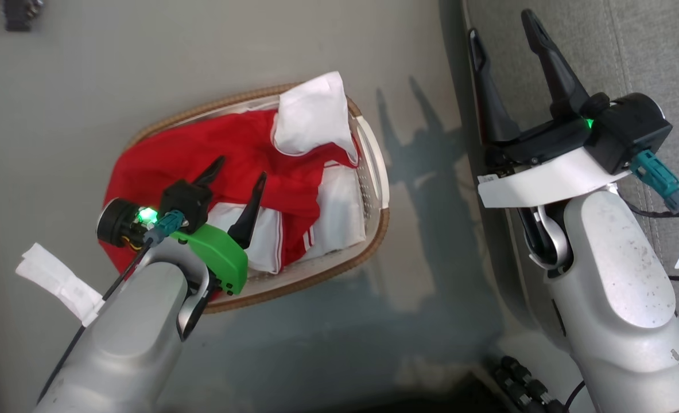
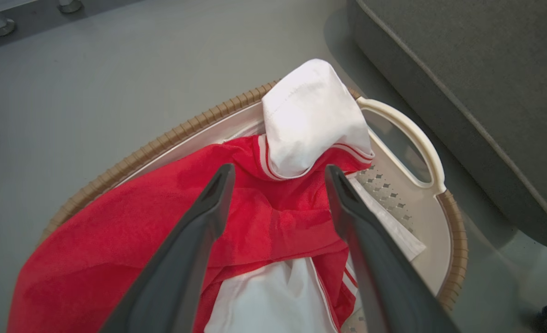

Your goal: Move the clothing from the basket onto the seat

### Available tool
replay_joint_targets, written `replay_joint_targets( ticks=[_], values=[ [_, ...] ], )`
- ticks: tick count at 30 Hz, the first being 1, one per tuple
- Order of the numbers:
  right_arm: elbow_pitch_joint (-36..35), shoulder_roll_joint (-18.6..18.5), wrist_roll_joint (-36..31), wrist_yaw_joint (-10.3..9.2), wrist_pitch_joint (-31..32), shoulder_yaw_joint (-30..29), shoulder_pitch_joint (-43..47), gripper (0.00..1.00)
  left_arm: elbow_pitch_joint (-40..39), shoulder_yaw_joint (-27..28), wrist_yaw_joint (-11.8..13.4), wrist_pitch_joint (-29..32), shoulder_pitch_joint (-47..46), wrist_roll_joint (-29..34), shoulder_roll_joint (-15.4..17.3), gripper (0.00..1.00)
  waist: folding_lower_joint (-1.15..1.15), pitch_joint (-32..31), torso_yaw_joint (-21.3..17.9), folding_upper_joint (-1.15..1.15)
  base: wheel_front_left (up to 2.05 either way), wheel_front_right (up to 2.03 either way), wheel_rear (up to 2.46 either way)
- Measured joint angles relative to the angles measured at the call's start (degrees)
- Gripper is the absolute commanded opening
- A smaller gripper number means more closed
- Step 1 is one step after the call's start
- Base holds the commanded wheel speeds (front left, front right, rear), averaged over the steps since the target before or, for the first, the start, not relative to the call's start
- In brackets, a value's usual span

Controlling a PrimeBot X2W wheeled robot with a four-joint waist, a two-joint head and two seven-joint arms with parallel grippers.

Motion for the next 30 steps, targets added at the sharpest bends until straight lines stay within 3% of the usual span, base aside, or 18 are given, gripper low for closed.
replay_joint_targets(
  ticks=[21,30],
  values=[
    [-3.65,-0.02,2.65,0.00,-0.01,3.36,-2.25,1.00,17.62,-29.72,0.00,0.77,-16.86,-5.37,3.83,1.00,0.00,13.22,-5.98,0.00,0.00,0.00,0.00],
    [-4.34,0.00,3.22,-0.01,-0.01,4.27,-2.62,1.00,25.92,-33.22,-0.01,2.82,-20.89,-3.15,2.42,1.00,0.01,15.21,-7.20,0.00,0.00,0.00,0.00]
  ],
)
